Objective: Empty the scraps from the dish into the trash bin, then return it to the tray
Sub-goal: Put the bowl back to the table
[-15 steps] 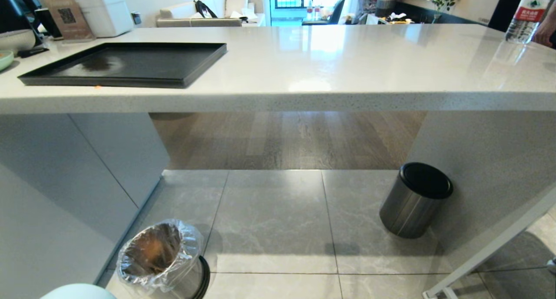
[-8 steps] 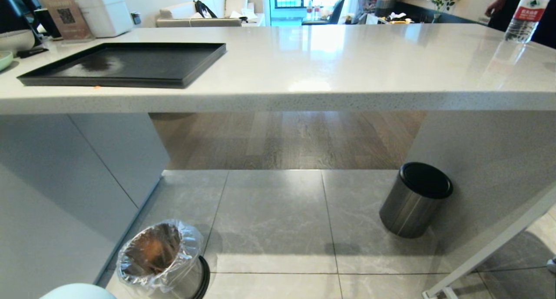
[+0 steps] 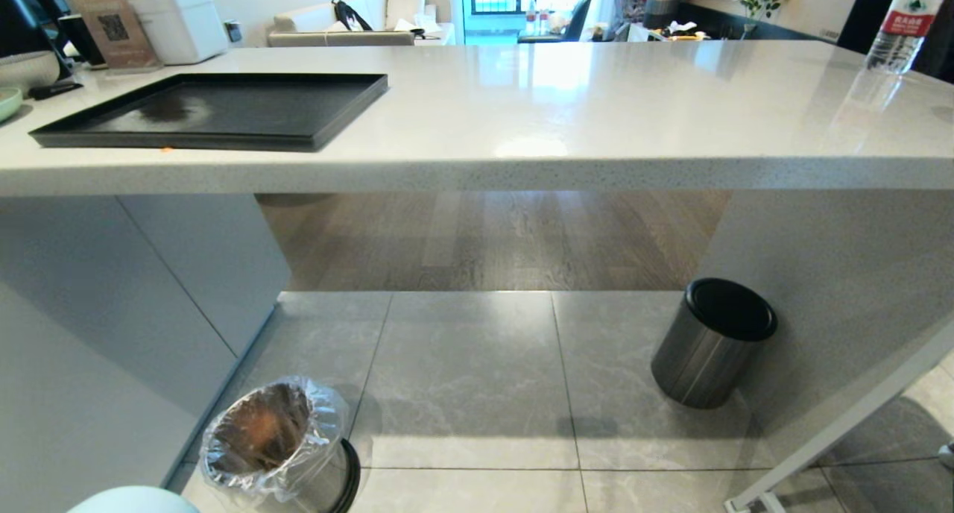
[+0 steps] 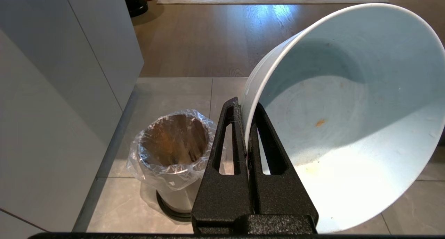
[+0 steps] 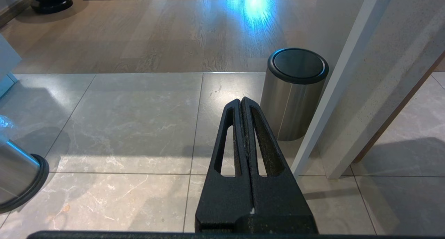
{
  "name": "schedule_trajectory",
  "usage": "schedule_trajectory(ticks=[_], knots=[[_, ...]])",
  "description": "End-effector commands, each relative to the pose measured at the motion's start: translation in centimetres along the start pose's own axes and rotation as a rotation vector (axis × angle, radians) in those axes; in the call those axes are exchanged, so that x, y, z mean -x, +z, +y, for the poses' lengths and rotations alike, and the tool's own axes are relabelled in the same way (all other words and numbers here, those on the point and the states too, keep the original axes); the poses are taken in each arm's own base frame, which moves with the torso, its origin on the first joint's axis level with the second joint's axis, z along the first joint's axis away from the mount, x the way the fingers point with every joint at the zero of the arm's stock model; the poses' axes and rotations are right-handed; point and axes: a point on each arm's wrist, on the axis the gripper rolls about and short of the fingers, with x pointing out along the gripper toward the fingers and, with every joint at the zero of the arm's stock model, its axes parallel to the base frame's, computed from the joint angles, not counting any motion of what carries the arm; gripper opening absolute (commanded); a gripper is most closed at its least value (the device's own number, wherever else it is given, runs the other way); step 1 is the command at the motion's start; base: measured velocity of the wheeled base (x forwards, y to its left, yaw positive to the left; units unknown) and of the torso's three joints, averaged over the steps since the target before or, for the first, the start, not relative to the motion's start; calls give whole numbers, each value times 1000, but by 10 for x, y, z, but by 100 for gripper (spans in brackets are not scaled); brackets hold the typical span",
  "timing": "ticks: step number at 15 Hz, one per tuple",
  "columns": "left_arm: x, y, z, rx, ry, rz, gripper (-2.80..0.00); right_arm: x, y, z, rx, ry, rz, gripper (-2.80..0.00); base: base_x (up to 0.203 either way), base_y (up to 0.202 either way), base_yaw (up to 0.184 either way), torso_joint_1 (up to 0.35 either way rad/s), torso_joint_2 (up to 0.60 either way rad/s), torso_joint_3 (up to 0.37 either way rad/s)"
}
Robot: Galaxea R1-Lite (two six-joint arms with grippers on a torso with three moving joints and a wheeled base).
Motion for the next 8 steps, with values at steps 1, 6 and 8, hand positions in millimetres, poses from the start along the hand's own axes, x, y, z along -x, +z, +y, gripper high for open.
schedule_trajectory(ticks=[1, 6, 8], knots=[[0, 0, 0, 1, 1, 1, -280, 0, 0, 0, 1, 1, 0, -280, 0, 0, 0, 0, 0, 0], [0, 0, 0, 1, 0, 1, -280, 0, 0, 0, 1, 1, -1, -280, 0, 0, 0, 0, 0, 0], [0, 0, 0, 1, 0, 1, -280, 0, 0, 0, 1, 1, 0, -280, 0, 0, 0, 0, 0, 0]])
